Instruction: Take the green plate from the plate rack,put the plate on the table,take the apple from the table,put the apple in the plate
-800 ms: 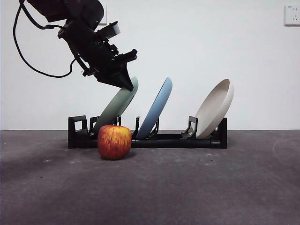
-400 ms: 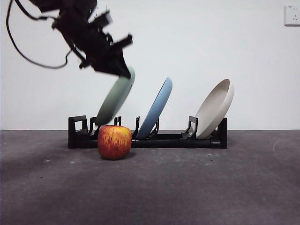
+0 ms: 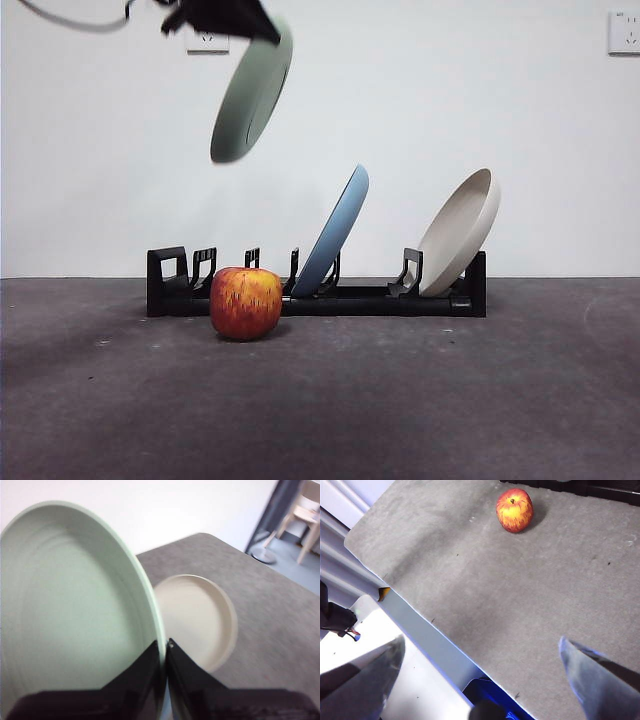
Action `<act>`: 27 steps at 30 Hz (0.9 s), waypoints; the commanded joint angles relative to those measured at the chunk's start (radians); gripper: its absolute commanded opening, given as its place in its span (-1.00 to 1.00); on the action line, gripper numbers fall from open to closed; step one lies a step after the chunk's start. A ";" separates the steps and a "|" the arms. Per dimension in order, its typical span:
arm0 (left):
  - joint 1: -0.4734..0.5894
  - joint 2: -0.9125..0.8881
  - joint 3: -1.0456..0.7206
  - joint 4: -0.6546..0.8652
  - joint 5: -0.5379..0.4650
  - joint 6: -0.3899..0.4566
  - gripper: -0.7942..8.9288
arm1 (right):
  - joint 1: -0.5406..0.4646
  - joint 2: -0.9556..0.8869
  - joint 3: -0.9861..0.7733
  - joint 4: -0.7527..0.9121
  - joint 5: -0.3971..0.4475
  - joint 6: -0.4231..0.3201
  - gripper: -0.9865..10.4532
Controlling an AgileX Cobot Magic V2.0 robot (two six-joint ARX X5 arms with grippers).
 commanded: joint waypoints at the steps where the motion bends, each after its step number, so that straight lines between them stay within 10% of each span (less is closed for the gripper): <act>1: -0.051 -0.069 0.004 -0.075 -0.005 0.124 -0.85 | 0.002 -0.003 0.004 0.002 -0.004 0.008 0.32; 13: -0.391 -0.155 -0.008 -0.441 -0.362 0.355 -0.85 | 0.002 -0.049 0.007 0.002 -0.004 0.023 0.32; 27: -0.700 -0.149 -0.404 -0.244 -0.647 0.354 -0.85 | 0.002 -0.092 0.185 -0.003 -0.002 0.048 0.32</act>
